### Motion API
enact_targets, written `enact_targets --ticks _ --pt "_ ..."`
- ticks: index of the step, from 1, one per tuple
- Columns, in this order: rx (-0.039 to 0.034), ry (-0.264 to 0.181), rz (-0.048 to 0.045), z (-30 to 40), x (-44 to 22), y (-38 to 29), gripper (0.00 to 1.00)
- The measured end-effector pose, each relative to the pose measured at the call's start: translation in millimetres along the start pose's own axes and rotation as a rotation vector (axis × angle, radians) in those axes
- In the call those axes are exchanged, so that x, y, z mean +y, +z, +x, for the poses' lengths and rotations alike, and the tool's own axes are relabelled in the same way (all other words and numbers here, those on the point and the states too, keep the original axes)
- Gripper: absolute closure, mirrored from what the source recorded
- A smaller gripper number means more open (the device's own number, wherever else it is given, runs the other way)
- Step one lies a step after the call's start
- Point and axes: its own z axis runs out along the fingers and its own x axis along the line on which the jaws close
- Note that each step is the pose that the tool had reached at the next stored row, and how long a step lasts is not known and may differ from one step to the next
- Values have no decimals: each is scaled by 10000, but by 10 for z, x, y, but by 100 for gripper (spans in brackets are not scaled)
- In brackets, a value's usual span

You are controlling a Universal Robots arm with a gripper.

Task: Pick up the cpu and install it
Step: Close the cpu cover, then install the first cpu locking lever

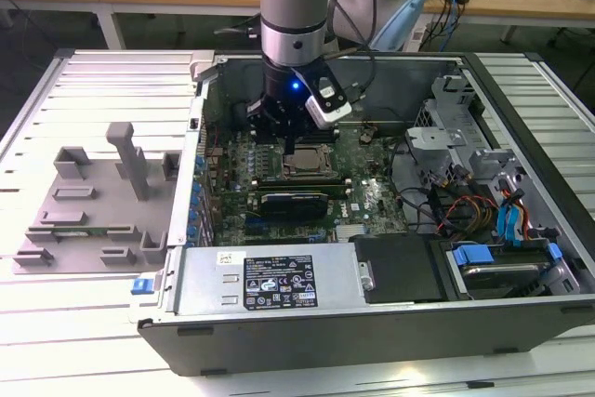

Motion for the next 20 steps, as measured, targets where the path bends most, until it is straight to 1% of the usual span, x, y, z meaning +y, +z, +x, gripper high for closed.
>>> enact_targets --ticks 2,5,6,8,9,12,20 --pt "2 2 1 -58 -4 1 89" --pt "16 2 0 -173 -12 3 89" --pt "23 1 0 -225 -15 4 89" --pt "31 2 -1 -281 -19 5 89" --pt "37 1 -2 -329 -23 6 89" --pt "37 2 -2 -333 -22 -12 89" --pt "36 2 -2 -333 -22 -15 89"
